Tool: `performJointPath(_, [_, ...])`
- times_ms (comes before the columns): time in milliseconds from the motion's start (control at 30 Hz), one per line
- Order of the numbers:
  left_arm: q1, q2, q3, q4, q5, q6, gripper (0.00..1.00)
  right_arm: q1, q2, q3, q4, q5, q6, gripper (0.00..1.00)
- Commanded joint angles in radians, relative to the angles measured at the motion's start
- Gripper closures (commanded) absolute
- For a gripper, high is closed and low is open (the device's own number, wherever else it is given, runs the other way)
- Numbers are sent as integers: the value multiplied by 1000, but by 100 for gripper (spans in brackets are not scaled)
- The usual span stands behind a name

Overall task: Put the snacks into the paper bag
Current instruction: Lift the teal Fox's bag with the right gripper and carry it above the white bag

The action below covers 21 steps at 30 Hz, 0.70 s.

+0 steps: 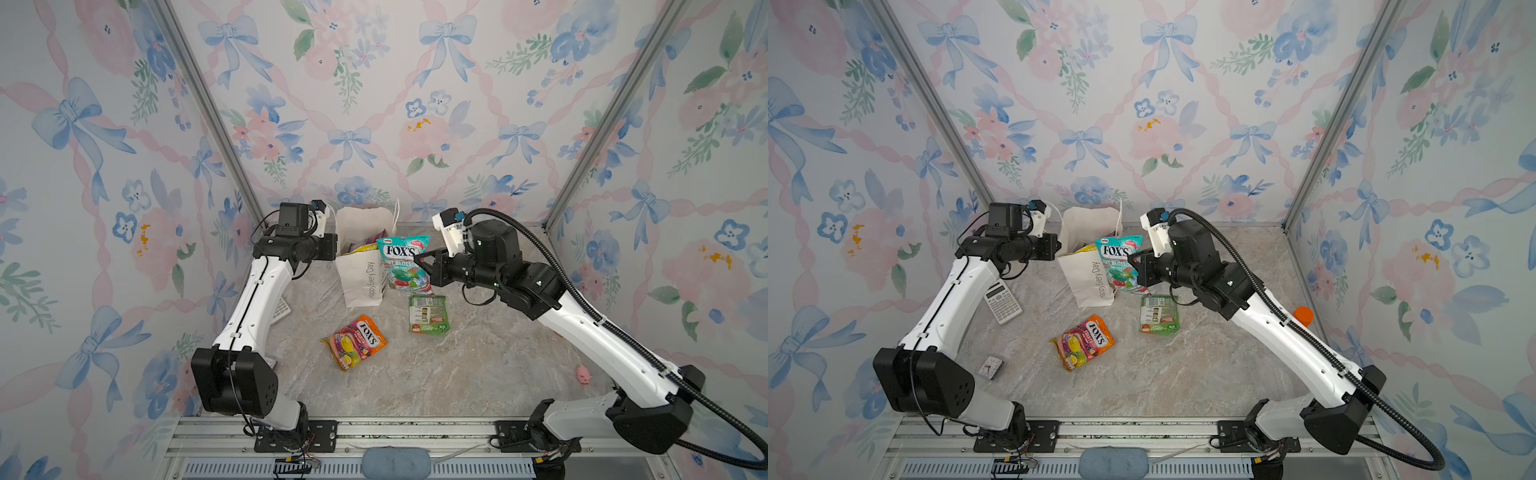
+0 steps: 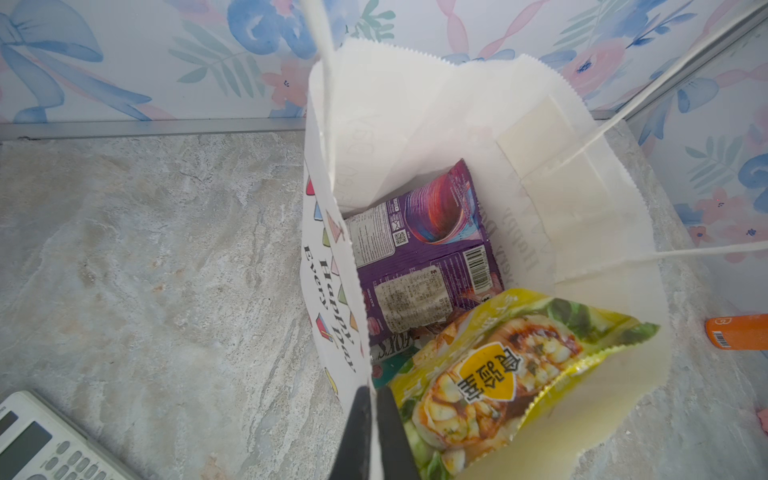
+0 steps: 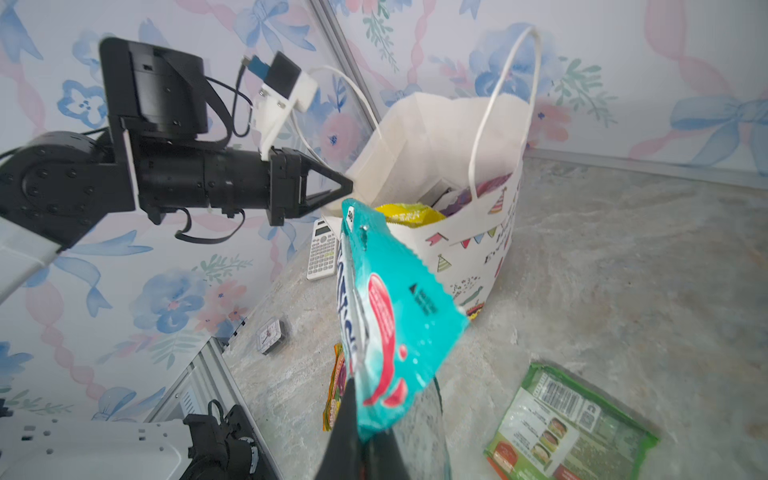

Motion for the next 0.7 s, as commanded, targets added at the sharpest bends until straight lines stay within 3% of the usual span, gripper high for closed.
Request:
performJointPath(0, [5,-16,-13,11,7,-13,100,9,56,96,62,-15,-50,100])
performJointPath(667, [5,-9,-14,10,6,-11,100,-21,443,620,-78,65,-211,100])
